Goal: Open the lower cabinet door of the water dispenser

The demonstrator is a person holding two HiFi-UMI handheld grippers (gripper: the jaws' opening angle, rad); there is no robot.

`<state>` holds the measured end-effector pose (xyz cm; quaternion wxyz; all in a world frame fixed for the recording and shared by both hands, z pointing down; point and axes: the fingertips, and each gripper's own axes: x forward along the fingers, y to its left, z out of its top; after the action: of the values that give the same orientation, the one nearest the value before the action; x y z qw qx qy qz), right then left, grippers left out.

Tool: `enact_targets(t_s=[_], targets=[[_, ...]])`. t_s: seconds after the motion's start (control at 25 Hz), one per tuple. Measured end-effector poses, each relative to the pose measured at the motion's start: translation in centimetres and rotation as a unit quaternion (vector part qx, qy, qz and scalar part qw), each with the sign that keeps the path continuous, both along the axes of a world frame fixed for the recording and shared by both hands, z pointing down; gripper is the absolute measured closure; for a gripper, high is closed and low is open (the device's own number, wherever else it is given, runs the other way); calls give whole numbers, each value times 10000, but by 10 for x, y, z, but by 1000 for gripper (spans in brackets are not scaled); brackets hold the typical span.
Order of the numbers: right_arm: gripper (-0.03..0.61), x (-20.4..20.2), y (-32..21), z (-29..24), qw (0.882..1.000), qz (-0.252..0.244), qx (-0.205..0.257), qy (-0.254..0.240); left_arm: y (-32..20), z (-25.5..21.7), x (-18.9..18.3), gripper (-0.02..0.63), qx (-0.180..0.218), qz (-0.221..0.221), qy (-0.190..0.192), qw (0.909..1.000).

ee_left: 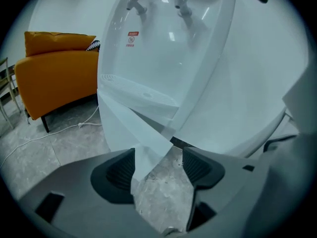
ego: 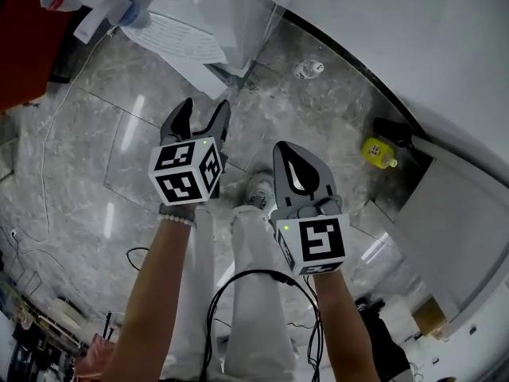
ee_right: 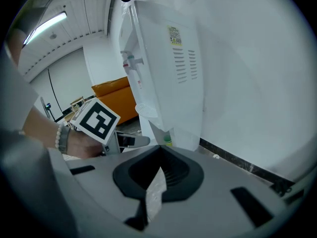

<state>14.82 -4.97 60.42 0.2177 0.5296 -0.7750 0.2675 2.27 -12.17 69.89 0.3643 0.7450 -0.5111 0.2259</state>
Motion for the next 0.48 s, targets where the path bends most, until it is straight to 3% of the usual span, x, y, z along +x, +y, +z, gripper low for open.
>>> enact_targets(t_s=[0.2,0.48], targets=[[575,13,8,-4,10000,2,-47,5,-7,11,12,309,-62,-191,-99,9997],[575,19,28,7,9995,-19,-304,-41,-15,23,12,305,-218,-787,-121,9966]])
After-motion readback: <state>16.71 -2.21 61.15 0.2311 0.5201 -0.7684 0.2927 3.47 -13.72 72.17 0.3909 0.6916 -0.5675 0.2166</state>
